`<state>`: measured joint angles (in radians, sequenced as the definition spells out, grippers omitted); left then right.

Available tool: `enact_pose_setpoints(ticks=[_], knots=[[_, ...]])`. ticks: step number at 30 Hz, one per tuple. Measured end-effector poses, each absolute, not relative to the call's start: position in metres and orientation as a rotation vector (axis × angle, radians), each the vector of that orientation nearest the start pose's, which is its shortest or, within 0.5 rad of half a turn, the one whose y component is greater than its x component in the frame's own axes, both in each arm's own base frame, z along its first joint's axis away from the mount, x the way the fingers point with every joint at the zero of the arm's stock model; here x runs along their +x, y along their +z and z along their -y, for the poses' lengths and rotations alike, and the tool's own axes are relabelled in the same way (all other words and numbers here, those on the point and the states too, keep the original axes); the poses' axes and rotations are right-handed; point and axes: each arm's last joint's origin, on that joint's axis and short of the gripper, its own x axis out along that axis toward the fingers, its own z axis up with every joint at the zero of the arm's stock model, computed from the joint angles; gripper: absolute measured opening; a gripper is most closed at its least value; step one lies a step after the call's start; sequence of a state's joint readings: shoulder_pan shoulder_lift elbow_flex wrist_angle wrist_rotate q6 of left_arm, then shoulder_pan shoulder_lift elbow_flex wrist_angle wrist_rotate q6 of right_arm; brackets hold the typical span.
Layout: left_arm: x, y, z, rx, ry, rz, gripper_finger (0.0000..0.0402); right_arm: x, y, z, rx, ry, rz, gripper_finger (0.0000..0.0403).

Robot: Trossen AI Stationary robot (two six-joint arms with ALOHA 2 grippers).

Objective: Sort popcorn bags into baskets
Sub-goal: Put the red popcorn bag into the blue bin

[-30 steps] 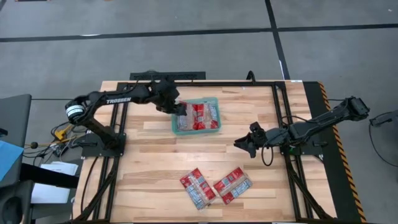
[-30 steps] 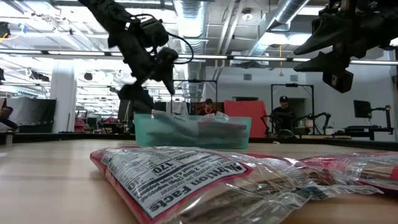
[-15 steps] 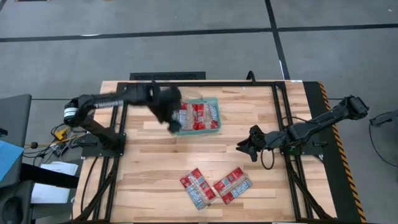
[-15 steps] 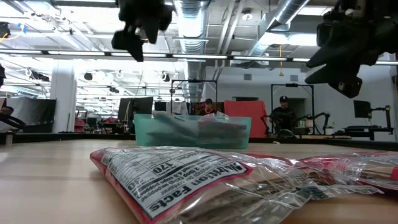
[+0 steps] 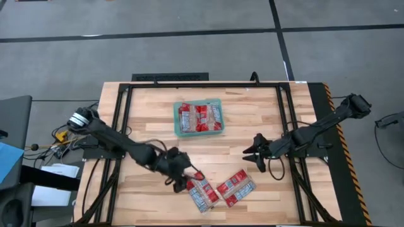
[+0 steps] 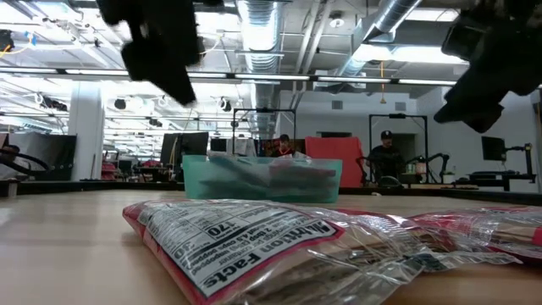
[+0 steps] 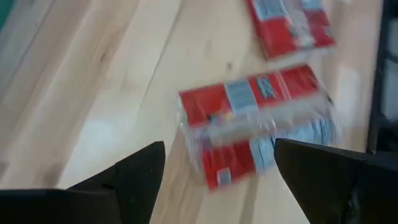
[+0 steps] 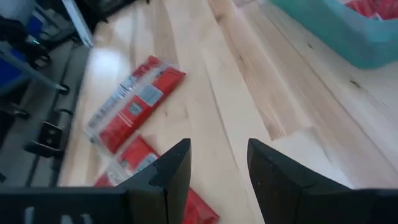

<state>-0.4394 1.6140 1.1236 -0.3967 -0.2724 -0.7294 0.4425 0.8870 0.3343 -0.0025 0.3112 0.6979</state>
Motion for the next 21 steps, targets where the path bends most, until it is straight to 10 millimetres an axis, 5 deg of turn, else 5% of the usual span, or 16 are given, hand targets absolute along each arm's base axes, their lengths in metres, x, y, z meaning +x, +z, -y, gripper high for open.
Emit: enact_pose_setpoints(ticks=[11, 21], knots=[[0.345, 0.149, 0.154, -0.410, 0.228, -0.931, 0.0290, 0.167, 0.164, -0.069, 0.442, -0.075, -0.632, 0.0179], [0.353, 0.138, 0.133, -0.430, 0.290, -0.973, 0.0273, 0.168, 0.161, -0.070, 0.442, -0.080, -0.650, 0.0189]])
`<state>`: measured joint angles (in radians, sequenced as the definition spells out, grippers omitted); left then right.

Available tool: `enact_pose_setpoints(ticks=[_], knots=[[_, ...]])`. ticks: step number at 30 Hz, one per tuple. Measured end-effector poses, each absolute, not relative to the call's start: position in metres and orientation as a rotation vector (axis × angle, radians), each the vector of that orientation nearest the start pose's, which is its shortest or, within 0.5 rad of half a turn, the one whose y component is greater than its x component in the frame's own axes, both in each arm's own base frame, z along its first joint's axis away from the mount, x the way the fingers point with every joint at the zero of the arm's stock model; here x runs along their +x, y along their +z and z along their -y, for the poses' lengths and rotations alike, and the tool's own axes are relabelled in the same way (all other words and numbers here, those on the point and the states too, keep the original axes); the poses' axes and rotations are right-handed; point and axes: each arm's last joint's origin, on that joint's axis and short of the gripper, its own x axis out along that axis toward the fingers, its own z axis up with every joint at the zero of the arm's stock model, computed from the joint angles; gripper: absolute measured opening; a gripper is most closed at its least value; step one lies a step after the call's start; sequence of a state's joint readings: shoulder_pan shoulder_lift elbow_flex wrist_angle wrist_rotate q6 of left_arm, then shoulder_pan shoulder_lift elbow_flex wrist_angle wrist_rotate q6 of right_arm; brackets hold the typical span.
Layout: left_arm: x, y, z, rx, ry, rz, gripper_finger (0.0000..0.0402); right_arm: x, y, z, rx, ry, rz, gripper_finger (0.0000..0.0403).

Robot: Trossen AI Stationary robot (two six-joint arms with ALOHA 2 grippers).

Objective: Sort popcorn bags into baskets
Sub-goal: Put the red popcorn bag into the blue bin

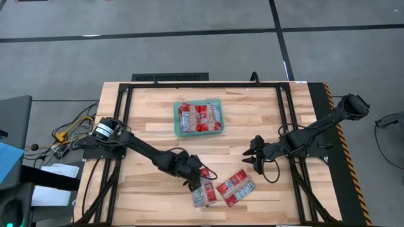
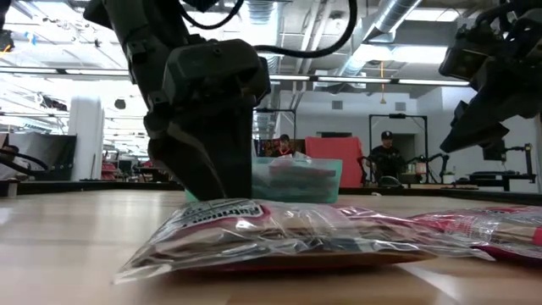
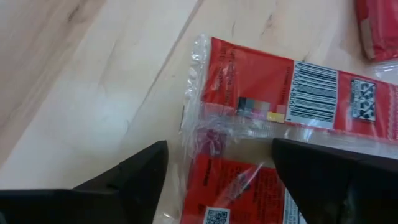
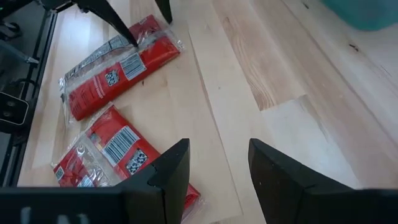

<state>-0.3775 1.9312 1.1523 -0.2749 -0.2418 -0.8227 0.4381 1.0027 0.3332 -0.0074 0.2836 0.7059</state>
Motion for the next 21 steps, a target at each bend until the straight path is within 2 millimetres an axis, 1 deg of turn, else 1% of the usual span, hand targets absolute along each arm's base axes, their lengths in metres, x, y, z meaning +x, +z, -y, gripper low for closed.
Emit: enact_pose_setpoints(ticks=[2, 5, 7, 14, 16, 21], knots=[[0.351, 0.134, 0.130, -0.436, 0.285, -0.996, 0.0253, 0.168, 0.161, -0.070, 0.442, -0.080, -0.650, 0.0188], [0.351, 0.128, 0.126, -0.462, 0.291, -1.024, 0.0206, 0.168, 0.161, -0.070, 0.442, -0.081, -0.650, 0.0183], [0.353, 0.122, 0.123, -0.482, 0.279, -1.060, 0.0168, 0.168, 0.161, -0.070, 0.441, -0.084, -0.648, 0.0180], [0.357, 0.118, 0.118, -0.518, 0.217, -1.097, 0.0026, 0.168, 0.161, -0.069, 0.438, -0.091, -0.653, 0.0172], [0.360, 0.120, 0.117, -0.537, 0.200, -1.105, 0.0009, 0.168, 0.161, -0.069, 0.436, -0.092, -0.654, 0.0171], [0.372, 0.132, 0.116, -0.534, 0.180, -1.098, 0.0004, 0.168, 0.160, -0.069, 0.431, -0.092, -0.655, 0.0168]])
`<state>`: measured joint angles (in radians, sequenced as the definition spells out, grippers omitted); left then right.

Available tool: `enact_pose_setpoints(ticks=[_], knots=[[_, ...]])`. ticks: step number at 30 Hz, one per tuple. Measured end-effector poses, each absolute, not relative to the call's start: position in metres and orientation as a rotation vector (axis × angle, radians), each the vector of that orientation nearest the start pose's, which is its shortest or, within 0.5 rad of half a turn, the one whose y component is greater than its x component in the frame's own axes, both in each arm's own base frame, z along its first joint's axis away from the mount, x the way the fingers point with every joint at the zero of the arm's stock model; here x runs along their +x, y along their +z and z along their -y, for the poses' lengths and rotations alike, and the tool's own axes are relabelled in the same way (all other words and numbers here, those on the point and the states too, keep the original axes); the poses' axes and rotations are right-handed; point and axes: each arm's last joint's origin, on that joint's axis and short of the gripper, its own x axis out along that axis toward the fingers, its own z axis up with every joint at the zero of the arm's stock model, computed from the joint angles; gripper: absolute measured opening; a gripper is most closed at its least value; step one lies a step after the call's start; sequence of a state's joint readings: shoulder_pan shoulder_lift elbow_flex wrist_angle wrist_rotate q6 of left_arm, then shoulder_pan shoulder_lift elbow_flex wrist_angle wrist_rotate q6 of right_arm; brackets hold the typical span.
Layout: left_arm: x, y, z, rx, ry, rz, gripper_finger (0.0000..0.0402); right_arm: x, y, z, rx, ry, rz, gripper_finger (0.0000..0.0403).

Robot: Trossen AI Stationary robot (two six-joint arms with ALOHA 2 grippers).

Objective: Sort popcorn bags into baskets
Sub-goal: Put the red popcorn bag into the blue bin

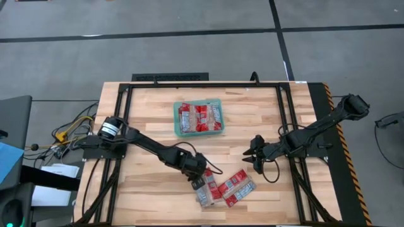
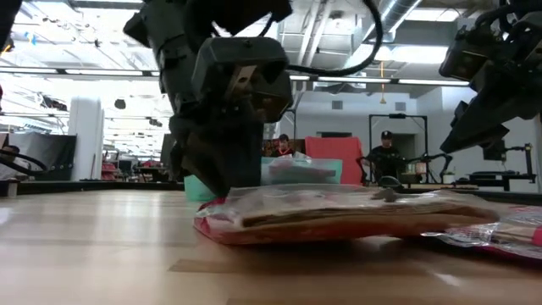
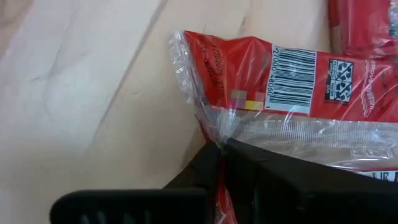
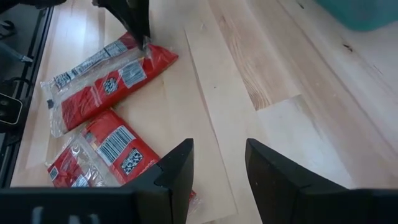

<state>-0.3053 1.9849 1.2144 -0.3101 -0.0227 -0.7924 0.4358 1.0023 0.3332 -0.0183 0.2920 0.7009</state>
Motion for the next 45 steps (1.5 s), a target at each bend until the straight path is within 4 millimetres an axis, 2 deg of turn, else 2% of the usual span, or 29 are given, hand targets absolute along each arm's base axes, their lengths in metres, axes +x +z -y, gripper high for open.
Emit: enact_pose_setpoints(ticks=[5, 9, 13, 18, 28, 37, 45], knots=[[0.383, 0.157, 0.114, -0.433, 0.210, -1.109, 0.0000, 0.169, 0.161, -0.066, 0.423, -0.103, -0.650, 0.0166], [0.392, 0.185, 0.114, -0.290, 0.253, -1.087, 0.0000, 0.172, 0.163, -0.063, 0.405, -0.099, -0.616, 0.0171], [0.398, 0.211, 0.111, -0.151, 0.300, -1.050, 0.0000, 0.179, 0.171, -0.061, 0.388, -0.069, -0.525, 0.0183], [0.407, 0.237, 0.099, -0.056, 0.374, -0.986, 0.0000, 0.188, 0.185, -0.056, 0.331, 0.015, -0.390, 0.0209], [0.419, 0.263, 0.081, -0.019, 0.426, -0.896, 0.0000, 0.194, 0.189, -0.040, 0.275, -0.009, -0.333, 0.0260], [0.425, 0.284, 0.081, 0.027, 0.406, -0.813, 0.0000, 0.197, 0.191, -0.024, 0.182, -0.067, -0.304, 0.0262], [0.428, 0.287, 0.078, 0.039, 0.399, -0.786, 0.0000, 0.200, 0.194, -0.013, 0.183, -0.005, -0.289, 0.0262]])
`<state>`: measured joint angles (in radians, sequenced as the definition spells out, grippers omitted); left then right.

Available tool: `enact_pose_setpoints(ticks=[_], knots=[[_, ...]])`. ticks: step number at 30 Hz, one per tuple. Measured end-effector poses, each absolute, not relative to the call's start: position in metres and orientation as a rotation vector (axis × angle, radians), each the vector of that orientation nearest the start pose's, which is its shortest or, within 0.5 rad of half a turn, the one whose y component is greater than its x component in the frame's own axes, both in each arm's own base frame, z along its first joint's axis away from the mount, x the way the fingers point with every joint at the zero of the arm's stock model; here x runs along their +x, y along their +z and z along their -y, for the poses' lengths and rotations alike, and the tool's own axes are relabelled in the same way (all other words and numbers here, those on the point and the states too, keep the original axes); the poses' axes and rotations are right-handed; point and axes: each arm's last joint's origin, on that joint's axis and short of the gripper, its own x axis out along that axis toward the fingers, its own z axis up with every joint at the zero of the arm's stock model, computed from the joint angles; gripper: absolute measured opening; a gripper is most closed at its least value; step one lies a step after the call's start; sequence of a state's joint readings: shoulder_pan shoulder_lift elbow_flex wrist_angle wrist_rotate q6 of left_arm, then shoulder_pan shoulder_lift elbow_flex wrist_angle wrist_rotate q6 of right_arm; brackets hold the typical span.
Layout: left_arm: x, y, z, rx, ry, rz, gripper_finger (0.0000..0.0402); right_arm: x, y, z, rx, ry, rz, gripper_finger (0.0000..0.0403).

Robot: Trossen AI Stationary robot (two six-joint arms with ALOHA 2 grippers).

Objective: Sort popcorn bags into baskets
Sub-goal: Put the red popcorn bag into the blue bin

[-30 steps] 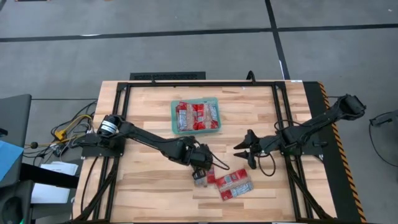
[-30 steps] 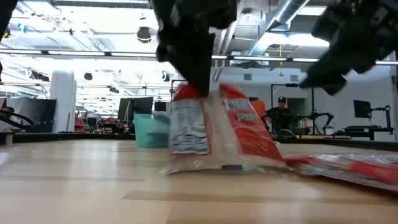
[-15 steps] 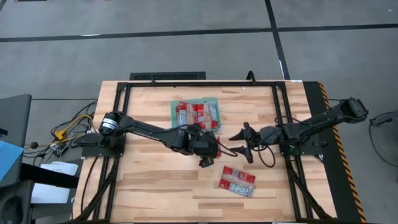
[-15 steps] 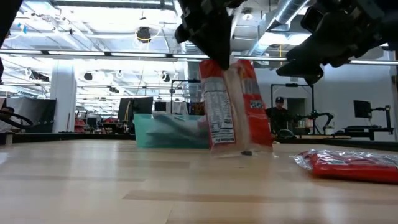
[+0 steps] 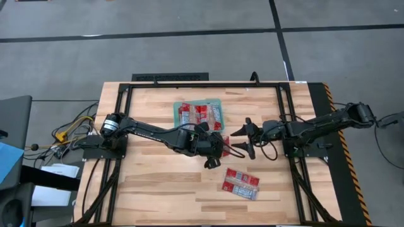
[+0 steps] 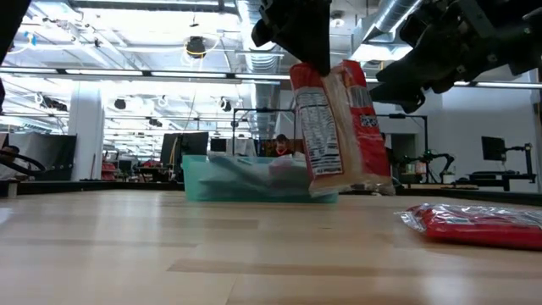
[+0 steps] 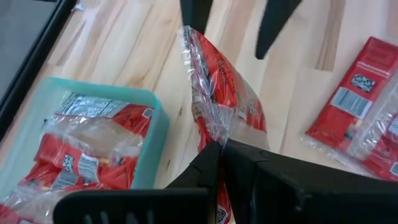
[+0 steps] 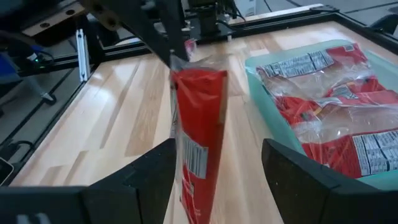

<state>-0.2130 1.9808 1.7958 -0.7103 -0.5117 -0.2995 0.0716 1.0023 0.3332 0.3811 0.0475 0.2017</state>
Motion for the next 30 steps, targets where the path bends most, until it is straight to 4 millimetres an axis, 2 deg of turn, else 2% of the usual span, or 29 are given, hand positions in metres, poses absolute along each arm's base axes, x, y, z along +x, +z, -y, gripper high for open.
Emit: enact_pose_setpoints(ticks=[7, 16, 18, 20, 25, 27, 30], knots=[[0.435, 0.291, 0.070, 0.029, 0.394, -0.731, 0.0000, 0.201, 0.192, -0.013, 0.175, 0.016, -0.297, 0.0262], [0.439, 0.294, 0.069, 0.043, 0.355, -0.696, 0.0000, 0.210, 0.180, -0.016, 0.197, 0.016, -0.339, 0.0249], [0.439, 0.294, 0.069, 0.040, 0.349, -0.698, 0.0000, 0.211, 0.179, -0.017, 0.195, 0.023, -0.339, 0.0225], [0.439, 0.294, 0.069, 0.036, 0.341, -0.699, 0.0000, 0.211, 0.179, -0.018, 0.195, 0.026, -0.336, 0.0185], [0.440, 0.294, 0.066, 0.009, 0.360, -0.692, 0.0001, 0.211, 0.179, -0.016, 0.187, 0.024, -0.333, 0.0034], [0.440, 0.294, 0.065, -0.012, 0.365, -0.689, 0.0006, 0.211, 0.180, -0.015, 0.188, 0.018, -0.328, 0.0025], [0.440, 0.295, 0.061, -0.057, 0.359, -0.687, 0.0031, 0.211, 0.181, -0.013, 0.196, -0.010, -0.322, 0.0040]])
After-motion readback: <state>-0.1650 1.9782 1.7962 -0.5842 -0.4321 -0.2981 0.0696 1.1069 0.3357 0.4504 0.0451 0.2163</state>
